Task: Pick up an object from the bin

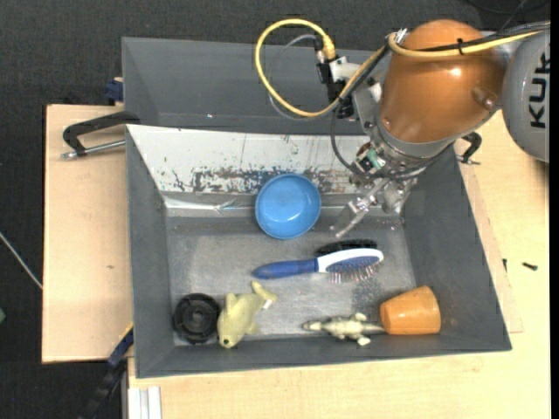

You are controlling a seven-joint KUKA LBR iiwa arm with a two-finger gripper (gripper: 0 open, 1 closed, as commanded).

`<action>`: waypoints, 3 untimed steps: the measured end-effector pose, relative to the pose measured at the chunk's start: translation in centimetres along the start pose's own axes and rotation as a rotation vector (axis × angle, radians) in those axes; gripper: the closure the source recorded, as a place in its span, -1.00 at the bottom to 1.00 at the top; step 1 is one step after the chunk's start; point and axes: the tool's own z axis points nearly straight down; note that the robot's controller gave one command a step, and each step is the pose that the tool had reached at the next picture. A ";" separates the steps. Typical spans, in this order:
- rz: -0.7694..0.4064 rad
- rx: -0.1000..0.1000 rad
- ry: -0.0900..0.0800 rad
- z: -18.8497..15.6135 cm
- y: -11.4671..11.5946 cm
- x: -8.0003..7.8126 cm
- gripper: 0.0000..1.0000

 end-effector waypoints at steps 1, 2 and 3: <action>-0.189 -0.005 -0.003 11.8 3.2 -1.0 -1.00; -0.191 0.006 0.001 11.6 2.9 -1.0 1.00; -0.173 0.015 0.010 -3.1 0.9 -2.9 1.00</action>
Offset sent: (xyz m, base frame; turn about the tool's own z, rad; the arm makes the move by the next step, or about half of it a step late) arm -0.0323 -0.0110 -0.1214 -0.1899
